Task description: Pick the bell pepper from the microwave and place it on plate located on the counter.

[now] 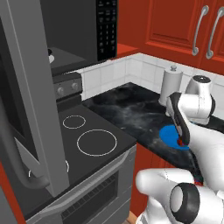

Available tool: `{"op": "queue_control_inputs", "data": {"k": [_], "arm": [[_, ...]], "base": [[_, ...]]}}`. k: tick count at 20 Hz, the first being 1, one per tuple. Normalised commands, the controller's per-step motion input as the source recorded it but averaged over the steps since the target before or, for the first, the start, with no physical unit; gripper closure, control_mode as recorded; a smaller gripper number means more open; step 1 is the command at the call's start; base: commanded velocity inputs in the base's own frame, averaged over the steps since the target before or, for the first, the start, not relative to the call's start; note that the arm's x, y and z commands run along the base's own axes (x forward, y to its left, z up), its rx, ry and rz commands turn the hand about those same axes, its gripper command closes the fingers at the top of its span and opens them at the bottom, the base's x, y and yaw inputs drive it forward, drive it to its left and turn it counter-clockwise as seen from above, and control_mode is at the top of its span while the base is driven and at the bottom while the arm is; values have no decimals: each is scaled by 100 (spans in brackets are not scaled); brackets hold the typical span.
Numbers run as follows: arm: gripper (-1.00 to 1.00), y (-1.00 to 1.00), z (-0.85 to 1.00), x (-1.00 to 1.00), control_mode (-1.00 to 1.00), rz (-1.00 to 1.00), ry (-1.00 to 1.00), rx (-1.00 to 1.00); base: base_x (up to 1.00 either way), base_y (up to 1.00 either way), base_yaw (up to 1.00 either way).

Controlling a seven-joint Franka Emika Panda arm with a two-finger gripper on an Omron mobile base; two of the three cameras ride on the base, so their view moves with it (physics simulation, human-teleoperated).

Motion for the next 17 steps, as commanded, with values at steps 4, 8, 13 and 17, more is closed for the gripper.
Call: {"op": "queue_control_inputs", "data": {"k": [4, 8, 13, 17], "arm": [[-100, 100, 63, -25, -100, 14, -12, -5], [-100, 71, 91, -24, -100, 17, -4, 0], [-100, 31, 99, -30, -100, 16, -5, 0], [-100, 40, 85, -41, -100, 12, -6, 0]], "base": [[0, 0, 0], [0, 0, 0], [0, 0, 0], [0, 0, 0]]}}
